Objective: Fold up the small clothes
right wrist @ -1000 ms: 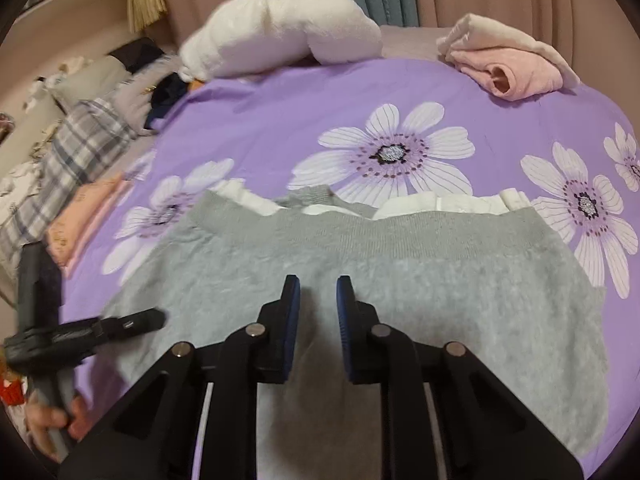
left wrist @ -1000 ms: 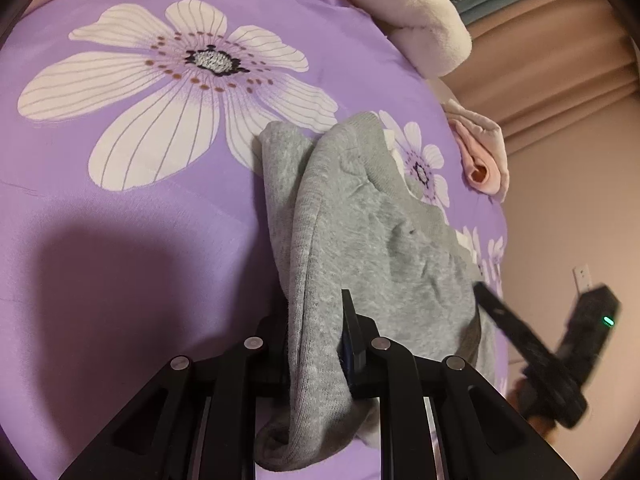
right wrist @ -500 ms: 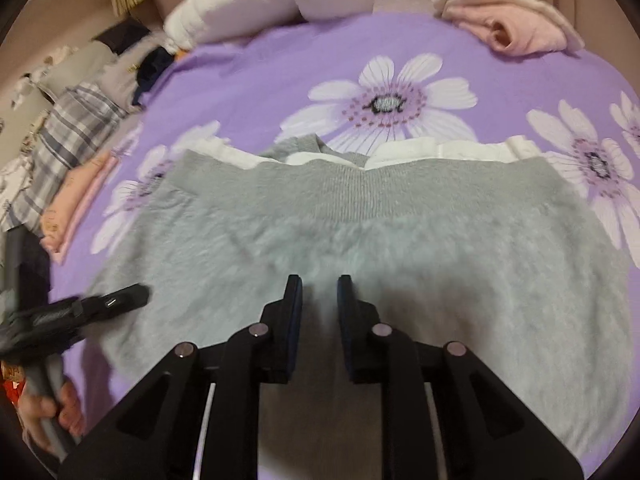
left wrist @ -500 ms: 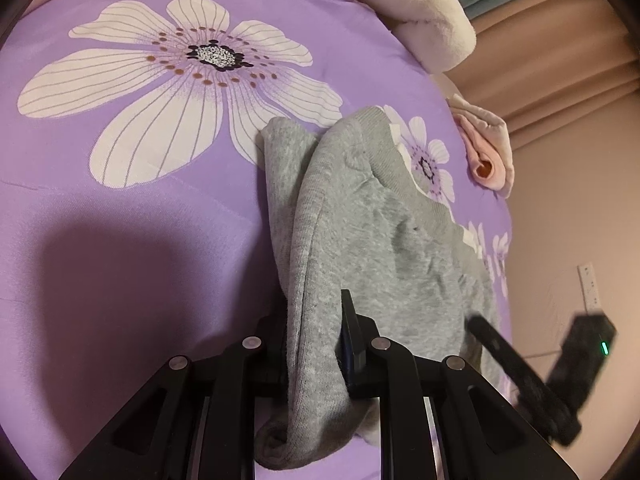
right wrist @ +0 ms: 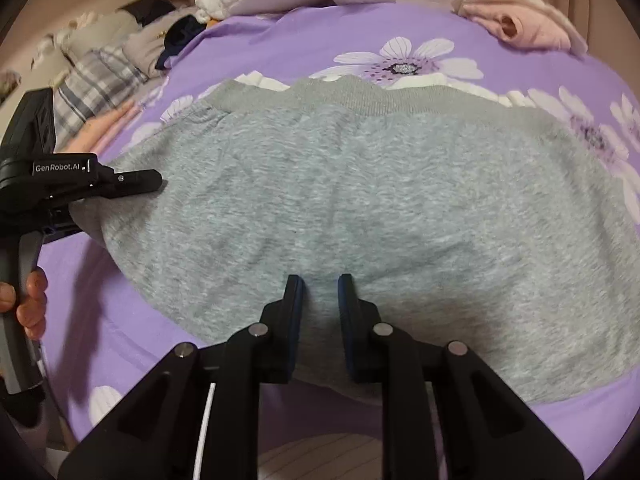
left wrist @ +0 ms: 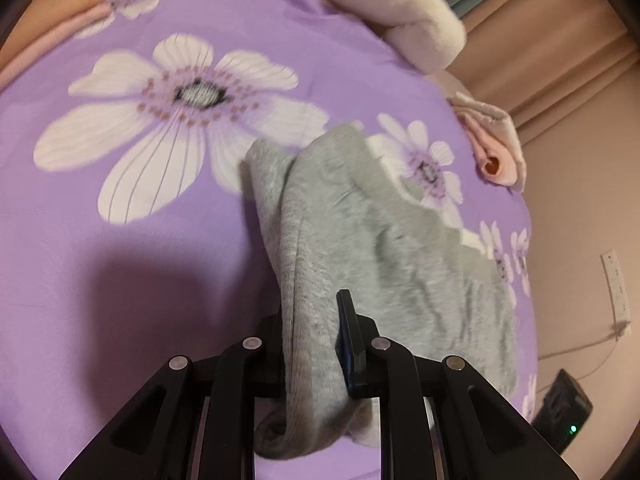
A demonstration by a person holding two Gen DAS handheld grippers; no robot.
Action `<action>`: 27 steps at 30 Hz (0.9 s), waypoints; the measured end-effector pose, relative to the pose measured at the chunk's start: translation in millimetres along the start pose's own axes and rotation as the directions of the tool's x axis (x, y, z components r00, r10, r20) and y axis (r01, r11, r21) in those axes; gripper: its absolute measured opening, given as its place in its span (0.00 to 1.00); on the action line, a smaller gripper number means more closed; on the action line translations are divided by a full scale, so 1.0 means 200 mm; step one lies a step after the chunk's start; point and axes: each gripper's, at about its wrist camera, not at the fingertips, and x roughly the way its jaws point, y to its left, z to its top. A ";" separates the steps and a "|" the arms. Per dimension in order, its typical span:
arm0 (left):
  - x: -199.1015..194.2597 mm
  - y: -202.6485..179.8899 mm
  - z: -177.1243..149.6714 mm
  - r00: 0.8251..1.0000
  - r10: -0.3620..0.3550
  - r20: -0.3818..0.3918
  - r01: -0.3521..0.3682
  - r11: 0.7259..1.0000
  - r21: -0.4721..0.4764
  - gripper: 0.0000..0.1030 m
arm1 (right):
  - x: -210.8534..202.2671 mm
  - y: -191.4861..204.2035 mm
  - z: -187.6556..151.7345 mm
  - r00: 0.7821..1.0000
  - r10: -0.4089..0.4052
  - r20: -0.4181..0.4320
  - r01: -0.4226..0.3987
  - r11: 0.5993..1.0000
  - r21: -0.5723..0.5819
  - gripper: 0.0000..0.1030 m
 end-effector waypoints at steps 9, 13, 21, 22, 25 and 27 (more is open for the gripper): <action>-0.12 -0.38 0.06 0.996 -0.050 0.080 0.037 0.986 0.163 0.11 | -0.24 -0.19 0.01 0.991 0.085 0.100 -0.102 0.978 0.181 0.22; -0.07 -0.61 0.03 0.993 -0.101 0.059 0.082 0.963 0.258 0.04 | -0.35 -0.31 0.03 0.979 0.113 0.172 -0.152 0.959 0.238 0.24; 0.05 -0.83 -0.09 0.990 -0.141 -0.028 0.141 0.927 0.347 0.04 | -0.40 -0.48 -0.01 0.965 0.134 0.227 -0.205 0.922 0.328 0.31; 0.03 -0.81 -0.08 0.987 -0.156 -0.027 0.156 0.928 0.338 0.04 | -0.40 -0.49 -0.02 0.964 0.138 0.226 -0.209 0.920 0.331 0.33; -0.08 -0.64 -0.03 0.990 -0.143 0.010 0.135 0.954 0.268 0.04 | -0.41 -0.53 -0.04 0.964 0.148 0.223 -0.218 0.917 0.335 0.39; -0.13 -0.49 -0.01 0.993 -0.112 0.025 0.104 0.974 0.200 0.04 | -0.41 -0.55 -0.06 0.964 0.149 0.222 -0.220 0.912 0.345 0.44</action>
